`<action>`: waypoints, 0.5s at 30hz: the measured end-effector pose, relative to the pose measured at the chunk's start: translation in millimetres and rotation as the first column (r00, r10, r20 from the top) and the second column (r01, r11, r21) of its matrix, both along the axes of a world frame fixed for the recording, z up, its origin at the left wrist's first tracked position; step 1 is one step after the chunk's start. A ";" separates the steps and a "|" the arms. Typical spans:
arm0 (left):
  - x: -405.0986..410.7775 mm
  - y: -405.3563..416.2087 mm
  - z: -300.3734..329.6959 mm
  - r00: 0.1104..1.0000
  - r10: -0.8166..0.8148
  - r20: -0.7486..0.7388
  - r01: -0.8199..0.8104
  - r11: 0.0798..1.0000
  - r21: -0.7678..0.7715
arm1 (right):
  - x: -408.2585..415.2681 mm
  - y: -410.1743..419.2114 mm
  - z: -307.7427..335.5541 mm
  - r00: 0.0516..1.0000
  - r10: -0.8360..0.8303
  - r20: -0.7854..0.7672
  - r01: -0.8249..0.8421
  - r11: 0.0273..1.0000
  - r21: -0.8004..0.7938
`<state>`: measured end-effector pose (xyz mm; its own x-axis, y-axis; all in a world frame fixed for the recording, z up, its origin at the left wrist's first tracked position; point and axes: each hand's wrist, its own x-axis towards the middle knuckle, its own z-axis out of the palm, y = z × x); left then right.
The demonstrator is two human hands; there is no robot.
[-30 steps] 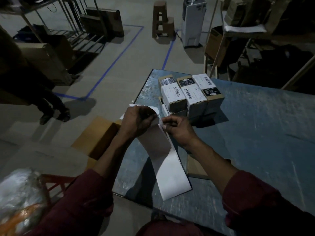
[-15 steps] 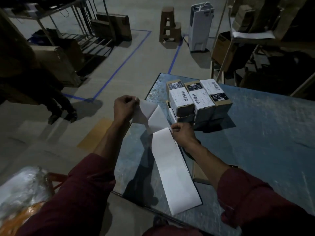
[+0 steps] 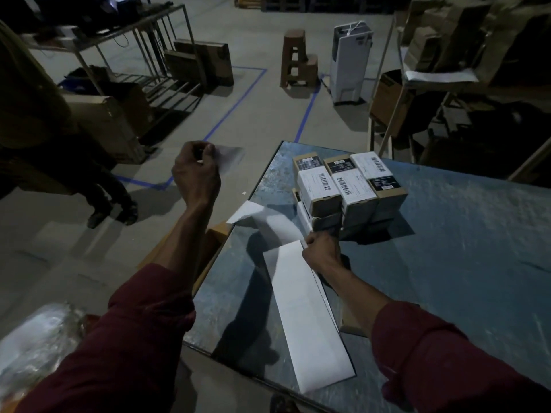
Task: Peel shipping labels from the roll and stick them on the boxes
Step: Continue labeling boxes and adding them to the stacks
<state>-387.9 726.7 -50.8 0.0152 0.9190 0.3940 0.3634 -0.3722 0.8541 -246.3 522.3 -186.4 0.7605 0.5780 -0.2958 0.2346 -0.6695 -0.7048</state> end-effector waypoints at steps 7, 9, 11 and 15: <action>0.0 -57.0 8.2 0.980 -0.192 -0.046 0.195 0.908 0.370 | -2.7 -4.7 4.3 1.000 -0.020 0.012 0.019 0.994 0.106; -1.0 -93.9 -7.3 0.963 -0.212 -0.169 0.269 0.816 0.512 | -6.2 -14.2 24.5 0.998 -0.055 -0.006 0.055 0.976 0.209; -3.2 -138.1 -26.3 0.926 -0.211 -0.314 0.367 0.699 0.613 | -9.2 -33.9 58.4 0.946 -0.127 -0.298 0.236 0.900 0.367; -6.8 -205.0 -70.4 0.818 -0.343 -0.461 0.574 0.536 0.619 | -11.9 -96.9 90.5 0.775 -0.099 -0.624 0.420 0.819 0.391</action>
